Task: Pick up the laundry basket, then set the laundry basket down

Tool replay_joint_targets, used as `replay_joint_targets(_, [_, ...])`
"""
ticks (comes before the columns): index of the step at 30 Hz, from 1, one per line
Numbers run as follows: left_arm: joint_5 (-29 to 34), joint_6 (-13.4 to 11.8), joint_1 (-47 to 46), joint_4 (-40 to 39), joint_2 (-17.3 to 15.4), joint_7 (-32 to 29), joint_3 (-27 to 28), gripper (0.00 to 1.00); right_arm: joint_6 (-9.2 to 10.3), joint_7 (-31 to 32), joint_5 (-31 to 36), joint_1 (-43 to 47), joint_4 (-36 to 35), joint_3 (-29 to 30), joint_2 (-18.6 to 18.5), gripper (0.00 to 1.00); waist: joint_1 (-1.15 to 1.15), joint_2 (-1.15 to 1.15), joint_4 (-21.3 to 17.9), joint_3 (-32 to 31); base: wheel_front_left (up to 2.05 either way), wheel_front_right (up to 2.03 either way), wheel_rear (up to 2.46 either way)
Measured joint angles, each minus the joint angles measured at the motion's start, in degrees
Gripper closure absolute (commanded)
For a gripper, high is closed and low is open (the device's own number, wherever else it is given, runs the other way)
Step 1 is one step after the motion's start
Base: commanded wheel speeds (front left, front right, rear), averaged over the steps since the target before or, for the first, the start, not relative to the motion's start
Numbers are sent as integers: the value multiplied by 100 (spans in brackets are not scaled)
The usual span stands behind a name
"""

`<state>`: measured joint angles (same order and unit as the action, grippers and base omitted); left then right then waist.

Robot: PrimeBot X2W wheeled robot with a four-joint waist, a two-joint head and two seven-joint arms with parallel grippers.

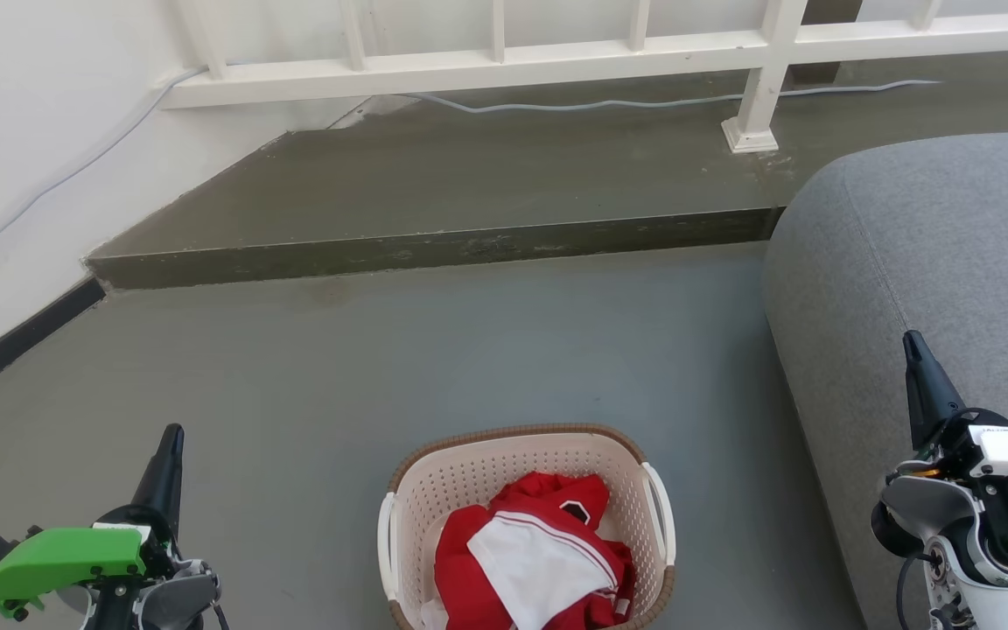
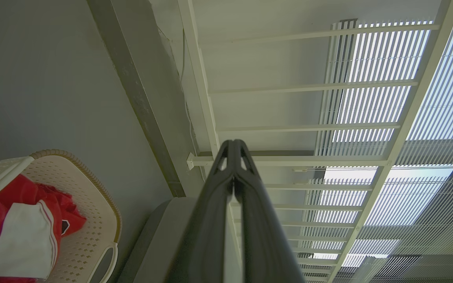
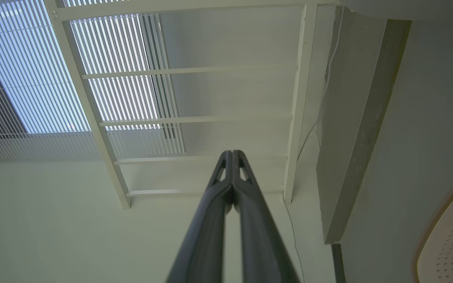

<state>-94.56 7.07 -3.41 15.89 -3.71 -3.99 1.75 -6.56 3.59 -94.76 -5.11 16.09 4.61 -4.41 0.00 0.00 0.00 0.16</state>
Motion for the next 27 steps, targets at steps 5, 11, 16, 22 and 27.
replay_joint_targets(5, [0, 0, 0, -1, 0, -1, 2, 100, -8, 1, 0, 0, -1, 2, 2, 100, 0, 0, 0, 0, 0, 0, 0])
replay_joint_targets(11, [0, 0, 0, -2, 0, -1, 3, 100, -8, 7, 0, 0, -2, 5, 4, 100, 0, 0, 0, 0, 0, 0, 0])
replay_joint_targets(16, [0, 0, 0, -3, 1, -5, 4, 100, -8, 7, 0, 0, -2, 8, 7, 100, 0, 0, 0, 0, 0, 0, 0])
replay_joint_targets(22, [0, 0, 0, -4, 1, -7, 7, 100, -9, 7, 0, 0, -3, 11, 12, 100, 0, 0, 0, 0, 0, 0, 0])
replay_joint_targets(27, [0, 0, 0, -4, 1, -7, 8, 100, -9, 7, 0, 0, -3, 13, 15, 100, 0, 0, 0, 1, 0, 0, 0])
